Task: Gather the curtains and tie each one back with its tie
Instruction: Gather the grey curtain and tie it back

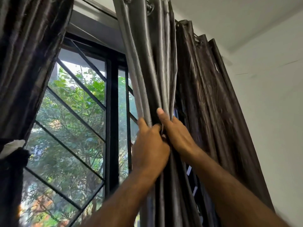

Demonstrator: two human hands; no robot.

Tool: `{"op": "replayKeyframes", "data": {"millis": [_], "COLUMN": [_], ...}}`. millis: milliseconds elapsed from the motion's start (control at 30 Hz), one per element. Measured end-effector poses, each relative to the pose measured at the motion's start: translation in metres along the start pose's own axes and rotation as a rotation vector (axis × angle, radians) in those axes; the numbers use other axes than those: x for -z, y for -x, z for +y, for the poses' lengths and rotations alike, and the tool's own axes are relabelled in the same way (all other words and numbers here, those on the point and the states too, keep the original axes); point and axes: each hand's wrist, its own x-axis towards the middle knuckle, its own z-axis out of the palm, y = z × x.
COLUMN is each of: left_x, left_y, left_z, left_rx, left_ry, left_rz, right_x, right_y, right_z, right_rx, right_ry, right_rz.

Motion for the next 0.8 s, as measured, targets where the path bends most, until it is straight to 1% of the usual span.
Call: {"op": "replayKeyframes", "data": {"millis": [33, 100, 167, 233, 300, 367, 433, 500, 567, 600, 733, 800], "left_x": [0.003, 0.013, 0.028, 0.042, 0.062, 0.084, 0.103, 0.109, 0.101, 0.092, 0.063, 0.05], "left_y": [0.001, 0.001, 0.004, 0.008, 0.012, 0.014, 0.015, 0.017, 0.023, 0.027, 0.05, 0.064], "left_z": [0.002, -0.001, -0.01, -0.023, -0.035, -0.041, -0.041, -0.035, -0.032, -0.032, -0.043, -0.053], "left_rx": [-0.003, 0.022, 0.039, 0.038, 0.027, 0.025, 0.025, 0.007, 0.0, -0.005, -0.002, 0.082], "left_ry": [0.016, 0.091, 0.159, 0.17, 0.115, 0.024, -0.049, -0.067, -0.011, 0.007, 0.045, 0.186], "left_rz": [-0.028, -0.034, 0.026, 0.082, 0.123, 0.177, 0.208, 0.15, 0.058, 0.009, -0.202, -0.362], "right_x": [-0.006, -0.013, -0.021, -0.042, -0.075, -0.103, -0.114, -0.106, -0.09, -0.081, -0.056, -0.051], "right_y": [-0.002, -0.009, -0.012, -0.009, -0.006, -0.004, -0.003, 0.001, 0.014, 0.023, 0.055, 0.067], "right_z": [-0.001, 0.0, -0.001, -0.012, -0.036, -0.068, -0.089, -0.09, -0.073, -0.062, -0.019, 0.004], "right_rx": [0.007, 0.017, 0.004, 0.037, 0.097, 0.142, 0.161, 0.16, 0.112, 0.068, -0.08, -0.142], "right_ry": [-0.008, -0.008, 0.019, 0.096, 0.115, 0.082, 0.037, 0.017, -0.002, -0.027, -0.193, -0.223], "right_rz": [-0.029, 0.008, 0.089, 0.128, 0.122, 0.099, 0.106, 0.132, 0.123, 0.088, -0.206, -0.248]}}
